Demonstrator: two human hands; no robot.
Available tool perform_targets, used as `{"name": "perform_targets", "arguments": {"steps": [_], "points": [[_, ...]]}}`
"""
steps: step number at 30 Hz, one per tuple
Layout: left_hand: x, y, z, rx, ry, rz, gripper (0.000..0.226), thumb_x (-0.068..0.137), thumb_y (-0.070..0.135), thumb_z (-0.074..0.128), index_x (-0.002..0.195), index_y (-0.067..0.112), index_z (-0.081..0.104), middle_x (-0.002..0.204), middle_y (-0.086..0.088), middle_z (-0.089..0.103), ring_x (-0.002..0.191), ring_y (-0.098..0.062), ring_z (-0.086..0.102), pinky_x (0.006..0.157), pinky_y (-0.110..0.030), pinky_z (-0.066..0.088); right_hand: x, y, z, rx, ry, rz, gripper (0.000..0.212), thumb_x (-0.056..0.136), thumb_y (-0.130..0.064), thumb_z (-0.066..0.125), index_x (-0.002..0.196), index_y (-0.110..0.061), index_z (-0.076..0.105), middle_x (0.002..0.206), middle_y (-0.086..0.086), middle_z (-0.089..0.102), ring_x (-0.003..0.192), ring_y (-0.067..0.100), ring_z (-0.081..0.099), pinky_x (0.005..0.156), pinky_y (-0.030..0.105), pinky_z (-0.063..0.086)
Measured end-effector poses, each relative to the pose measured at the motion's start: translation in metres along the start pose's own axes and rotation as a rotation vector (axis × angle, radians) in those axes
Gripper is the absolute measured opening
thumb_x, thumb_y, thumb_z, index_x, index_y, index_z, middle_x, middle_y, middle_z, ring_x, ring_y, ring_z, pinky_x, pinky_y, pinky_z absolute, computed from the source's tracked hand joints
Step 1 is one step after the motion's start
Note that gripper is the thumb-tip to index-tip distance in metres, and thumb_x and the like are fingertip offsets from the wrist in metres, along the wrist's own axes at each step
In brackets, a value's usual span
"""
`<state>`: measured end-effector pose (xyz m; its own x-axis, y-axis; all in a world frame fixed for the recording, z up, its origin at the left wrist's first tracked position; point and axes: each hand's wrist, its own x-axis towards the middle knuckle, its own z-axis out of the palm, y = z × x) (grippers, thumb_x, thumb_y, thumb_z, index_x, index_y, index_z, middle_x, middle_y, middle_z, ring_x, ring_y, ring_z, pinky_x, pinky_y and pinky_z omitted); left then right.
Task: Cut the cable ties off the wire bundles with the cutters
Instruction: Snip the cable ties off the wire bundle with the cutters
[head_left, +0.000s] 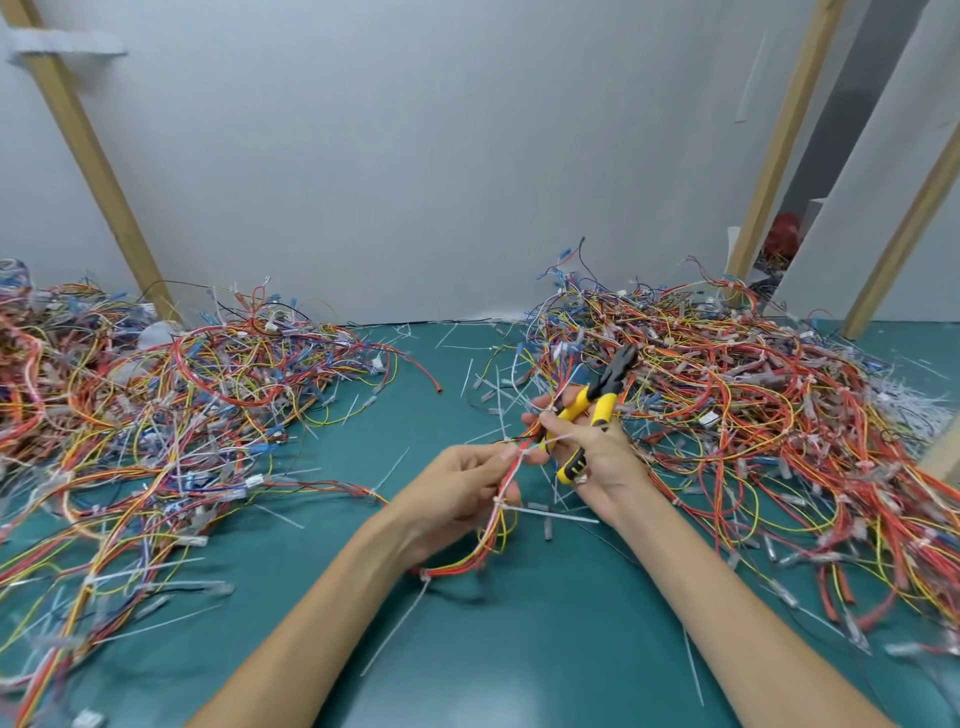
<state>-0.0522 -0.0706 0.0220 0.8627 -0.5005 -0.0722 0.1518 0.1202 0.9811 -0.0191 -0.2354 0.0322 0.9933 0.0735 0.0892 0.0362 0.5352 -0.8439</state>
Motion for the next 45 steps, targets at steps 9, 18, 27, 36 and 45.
{"name": "perform_targets", "arguments": {"steps": [9, 18, 27, 36, 45], "points": [[0.001, -0.006, 0.006, -0.185, -0.105, 0.096, 0.017, 0.095, 0.019, 0.055, 0.104, 0.004, 0.055, 0.109, -0.013, 0.069, 0.104, -0.034, 0.068, 0.082, -0.033, 0.057, 0.003, 0.003, -0.006, -0.253, 0.073, -0.040, 0.021, 0.090, 0.008, 0.059, 0.092, -0.012, 0.055, 0.085, 0.002, 0.071, 0.070, 0.016, 0.068, 0.061, 0.026, 0.056], [0.006, -0.009, -0.030, 0.604, 0.384, 0.275, 0.007, 0.095, 0.016, 0.060, 0.100, 0.013, 0.064, 0.063, 0.004, 0.069, 0.057, -0.011, 0.063, 0.065, -0.030, 0.052, 0.006, -0.012, -0.027, -1.253, 0.148, -0.550, 0.030, 0.071, -0.016, 0.066, 0.097, -0.024, 0.053, 0.080, -0.011, 0.048, 0.074, -0.001, 0.047, 0.061, 0.008, 0.032], [0.003, -0.007, -0.029, 0.761, 0.341, 0.307, 0.016, 0.097, 0.012, 0.055, 0.110, 0.008, 0.063, 0.081, -0.002, 0.075, 0.069, -0.013, 0.065, 0.074, -0.023, 0.052, 0.006, -0.006, -0.032, -1.670, 0.007, -0.406, 0.044, 0.069, -0.026, 0.070, 0.111, -0.027, 0.058, 0.101, -0.009, 0.058, 0.098, 0.016, 0.050, 0.084, 0.031, 0.044], [0.004, -0.012, -0.026, 0.873, 0.295, 0.335, 0.017, 0.098, 0.017, 0.054, 0.111, 0.013, 0.064, 0.077, 0.006, 0.073, 0.058, -0.005, 0.056, 0.060, -0.015, 0.043, 0.004, 0.002, -0.027, -1.779, -0.022, -0.377, 0.044, 0.069, -0.027, 0.066, 0.112, -0.028, 0.054, 0.100, -0.008, 0.059, 0.099, 0.019, 0.053, 0.089, 0.036, 0.035], [0.007, -0.015, -0.028, 0.898, 0.262, 0.319, 0.025, 0.097, 0.023, 0.056, 0.121, 0.023, 0.064, 0.075, 0.013, 0.072, 0.056, 0.000, 0.052, 0.059, -0.014, 0.042, 0.001, 0.010, -0.018, -1.768, -0.042, -0.391, 0.040, 0.067, -0.026, 0.064, 0.106, -0.029, 0.054, 0.091, -0.008, 0.058, 0.090, 0.019, 0.053, 0.084, 0.035, 0.033]]}}
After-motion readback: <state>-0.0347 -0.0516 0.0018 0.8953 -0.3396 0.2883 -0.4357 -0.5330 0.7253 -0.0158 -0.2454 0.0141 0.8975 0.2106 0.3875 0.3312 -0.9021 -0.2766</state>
